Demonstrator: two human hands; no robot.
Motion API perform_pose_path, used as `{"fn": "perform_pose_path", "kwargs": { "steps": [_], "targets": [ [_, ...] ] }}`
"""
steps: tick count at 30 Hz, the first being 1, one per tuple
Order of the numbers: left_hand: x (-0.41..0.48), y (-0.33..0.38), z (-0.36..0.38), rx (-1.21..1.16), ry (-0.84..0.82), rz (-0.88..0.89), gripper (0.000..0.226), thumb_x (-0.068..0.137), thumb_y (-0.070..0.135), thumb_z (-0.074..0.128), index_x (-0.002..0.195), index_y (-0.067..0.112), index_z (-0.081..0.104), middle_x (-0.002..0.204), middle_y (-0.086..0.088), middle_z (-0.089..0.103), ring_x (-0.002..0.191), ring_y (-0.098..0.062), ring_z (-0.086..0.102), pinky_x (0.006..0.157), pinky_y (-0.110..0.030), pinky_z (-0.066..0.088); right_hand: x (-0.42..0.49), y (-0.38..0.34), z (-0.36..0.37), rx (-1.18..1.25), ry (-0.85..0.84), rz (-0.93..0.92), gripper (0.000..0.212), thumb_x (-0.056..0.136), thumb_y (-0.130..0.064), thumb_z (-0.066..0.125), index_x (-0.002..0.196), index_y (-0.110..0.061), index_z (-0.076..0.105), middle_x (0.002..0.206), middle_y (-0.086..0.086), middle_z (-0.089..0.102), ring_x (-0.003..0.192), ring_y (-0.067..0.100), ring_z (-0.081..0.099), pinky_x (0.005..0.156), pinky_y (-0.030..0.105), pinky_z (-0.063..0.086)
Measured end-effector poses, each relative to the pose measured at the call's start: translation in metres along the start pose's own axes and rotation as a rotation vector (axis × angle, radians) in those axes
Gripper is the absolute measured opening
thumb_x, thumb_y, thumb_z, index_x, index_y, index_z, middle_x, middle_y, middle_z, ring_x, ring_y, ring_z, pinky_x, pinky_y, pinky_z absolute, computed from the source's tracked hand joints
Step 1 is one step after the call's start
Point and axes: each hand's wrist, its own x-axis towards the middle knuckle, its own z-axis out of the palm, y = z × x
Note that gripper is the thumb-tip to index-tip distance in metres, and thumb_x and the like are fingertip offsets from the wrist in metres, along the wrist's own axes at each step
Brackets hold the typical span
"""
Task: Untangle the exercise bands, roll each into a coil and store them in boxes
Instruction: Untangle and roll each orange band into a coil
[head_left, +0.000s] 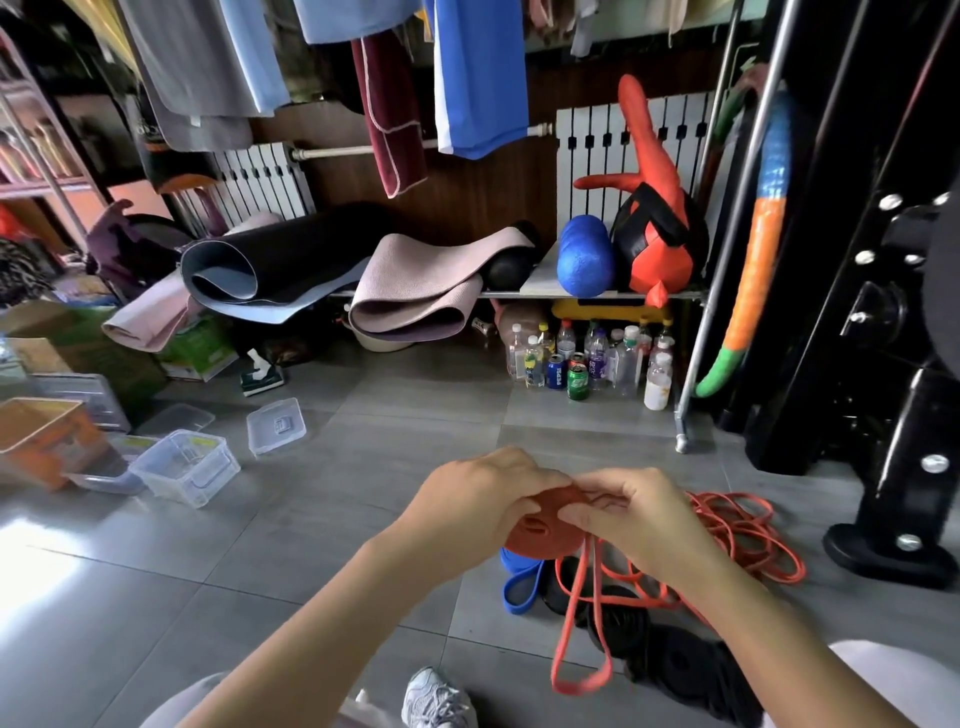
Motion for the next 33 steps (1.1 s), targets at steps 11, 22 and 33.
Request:
{"fn": "perform_pose_path", "kwargs": {
  "steps": [11,22,33],
  "targets": [
    [-0.006,-0.004,0.012,-0.571,0.414,-0.342,0.053,0.082,0.004,0.068,0.1,0.053,0.06,0.092,0.021,0.063,0.09,-0.001,0.056,0.083,-0.009,0.041,0.002,-0.004,-0.008,0.094,0.125,-0.035,0.029,0.072,-0.004,0.076,0.086,-0.028,0.071,0.08,-0.013,0.074,0.078,0.004,0.07,0.069,0.01,0.051],
    [-0.005,0.0,0.017,-0.576,0.267,-0.387,0.041,0.083,0.01,0.067,0.096,0.047,0.055,0.095,0.028,0.061,0.091,0.002,0.057,0.076,-0.003,0.042,-0.002,-0.004,-0.011,-0.06,0.128,-0.078,0.027,0.077,-0.01,0.075,0.084,-0.035,0.07,0.08,-0.013,0.074,0.074,0.005,0.07,0.068,0.013,0.052],
    [0.003,0.002,0.009,-0.392,0.16,-0.216,0.034,0.085,0.017,0.059,0.114,0.032,0.065,0.102,0.019,0.064,0.097,-0.001,0.056,0.085,-0.014,0.042,0.001,-0.002,-0.006,-0.023,0.13,-0.074,0.037,0.073,-0.005,0.077,0.077,-0.041,0.069,0.078,-0.013,0.073,0.073,0.006,0.07,0.069,0.013,0.053]
  ]
}}
